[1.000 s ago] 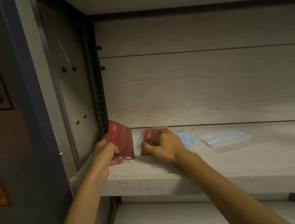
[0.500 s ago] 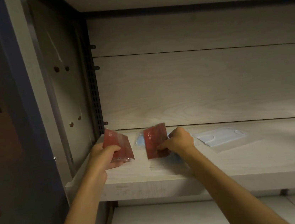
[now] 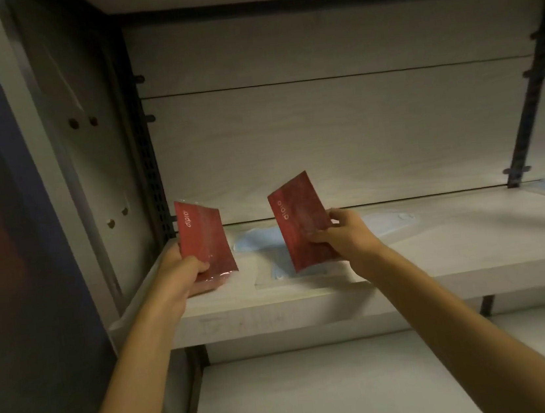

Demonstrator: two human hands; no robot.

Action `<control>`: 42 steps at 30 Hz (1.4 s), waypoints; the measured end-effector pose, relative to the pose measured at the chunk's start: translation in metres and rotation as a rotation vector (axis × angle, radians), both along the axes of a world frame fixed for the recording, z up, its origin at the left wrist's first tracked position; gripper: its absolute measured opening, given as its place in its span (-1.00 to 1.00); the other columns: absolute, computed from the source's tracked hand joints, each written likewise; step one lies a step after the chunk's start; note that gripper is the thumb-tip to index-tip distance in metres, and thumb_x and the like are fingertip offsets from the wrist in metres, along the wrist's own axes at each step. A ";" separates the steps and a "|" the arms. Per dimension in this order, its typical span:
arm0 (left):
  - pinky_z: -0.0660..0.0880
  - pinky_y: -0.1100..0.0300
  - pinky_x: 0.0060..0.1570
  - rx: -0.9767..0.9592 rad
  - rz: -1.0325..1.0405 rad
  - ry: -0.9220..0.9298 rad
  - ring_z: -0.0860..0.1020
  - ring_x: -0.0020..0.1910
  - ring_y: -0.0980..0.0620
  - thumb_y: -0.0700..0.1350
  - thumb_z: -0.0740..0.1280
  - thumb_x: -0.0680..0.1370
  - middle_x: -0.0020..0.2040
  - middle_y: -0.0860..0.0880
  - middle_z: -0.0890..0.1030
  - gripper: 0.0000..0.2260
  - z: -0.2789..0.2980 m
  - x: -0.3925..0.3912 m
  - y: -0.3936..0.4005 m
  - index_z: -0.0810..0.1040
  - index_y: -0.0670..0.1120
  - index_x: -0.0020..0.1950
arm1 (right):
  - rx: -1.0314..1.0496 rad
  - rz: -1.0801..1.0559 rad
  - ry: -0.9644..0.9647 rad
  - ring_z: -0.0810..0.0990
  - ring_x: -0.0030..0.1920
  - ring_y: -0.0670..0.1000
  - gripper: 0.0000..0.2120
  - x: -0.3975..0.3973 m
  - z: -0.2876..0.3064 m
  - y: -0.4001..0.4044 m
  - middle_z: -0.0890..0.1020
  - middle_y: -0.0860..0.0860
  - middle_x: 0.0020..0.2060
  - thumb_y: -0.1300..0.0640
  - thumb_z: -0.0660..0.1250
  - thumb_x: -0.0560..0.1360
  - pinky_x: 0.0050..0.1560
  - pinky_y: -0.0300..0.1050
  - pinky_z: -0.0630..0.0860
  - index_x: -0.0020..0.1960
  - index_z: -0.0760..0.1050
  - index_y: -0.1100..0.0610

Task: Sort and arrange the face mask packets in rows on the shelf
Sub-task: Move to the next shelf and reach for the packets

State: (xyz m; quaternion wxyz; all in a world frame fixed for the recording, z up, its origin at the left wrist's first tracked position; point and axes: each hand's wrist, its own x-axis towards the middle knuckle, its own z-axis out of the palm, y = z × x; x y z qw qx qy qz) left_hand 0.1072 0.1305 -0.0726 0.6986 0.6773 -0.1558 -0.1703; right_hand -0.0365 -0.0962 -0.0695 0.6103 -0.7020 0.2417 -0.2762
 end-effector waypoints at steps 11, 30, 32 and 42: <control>0.66 0.05 -0.29 -0.108 -0.152 -0.051 0.71 -0.25 -0.08 -0.41 0.22 0.57 -0.10 -0.08 0.72 -0.72 0.010 -0.148 -0.059 0.57 -0.14 0.16 | 0.062 -0.006 -0.165 0.72 -0.23 0.07 -0.77 -0.168 -0.006 -0.059 0.73 0.11 -0.15 0.34 0.42 0.50 -0.23 -0.02 0.65 0.15 0.61 0.25; 0.61 0.09 -0.43 -0.188 -0.443 -0.017 0.68 -0.17 -0.06 -0.37 0.29 0.53 -0.06 -0.09 0.70 -0.74 -0.032 -0.467 -0.283 0.58 -0.10 0.14 | 0.014 -0.160 -0.230 0.72 -0.01 0.17 -0.81 -0.507 -0.029 -0.209 0.72 0.10 -0.01 0.24 0.33 0.56 0.00 0.18 0.65 0.16 0.59 0.12; 0.60 0.10 -0.44 -0.167 -0.495 -0.019 0.68 -0.12 -0.08 -0.36 0.29 0.52 -0.01 -0.09 0.70 -0.72 -0.030 -0.485 -0.307 0.58 -0.08 0.16 | 0.032 -0.189 -0.242 0.72 -0.04 0.19 -0.81 -0.528 -0.030 -0.228 0.72 0.14 -0.02 0.25 0.34 0.56 -0.03 0.17 0.66 0.16 0.59 0.16; 0.51 0.23 -0.51 -0.031 -0.558 -0.150 0.65 -0.35 0.08 -0.27 0.32 0.55 -0.19 -0.01 0.68 -0.81 -0.029 -0.565 -0.443 0.55 -0.07 0.12 | 0.070 -0.329 -0.235 0.69 -0.25 0.09 -0.87 -0.587 -0.036 -0.352 0.70 0.14 -0.18 0.31 0.33 0.53 -0.32 -0.05 0.61 0.05 0.61 0.24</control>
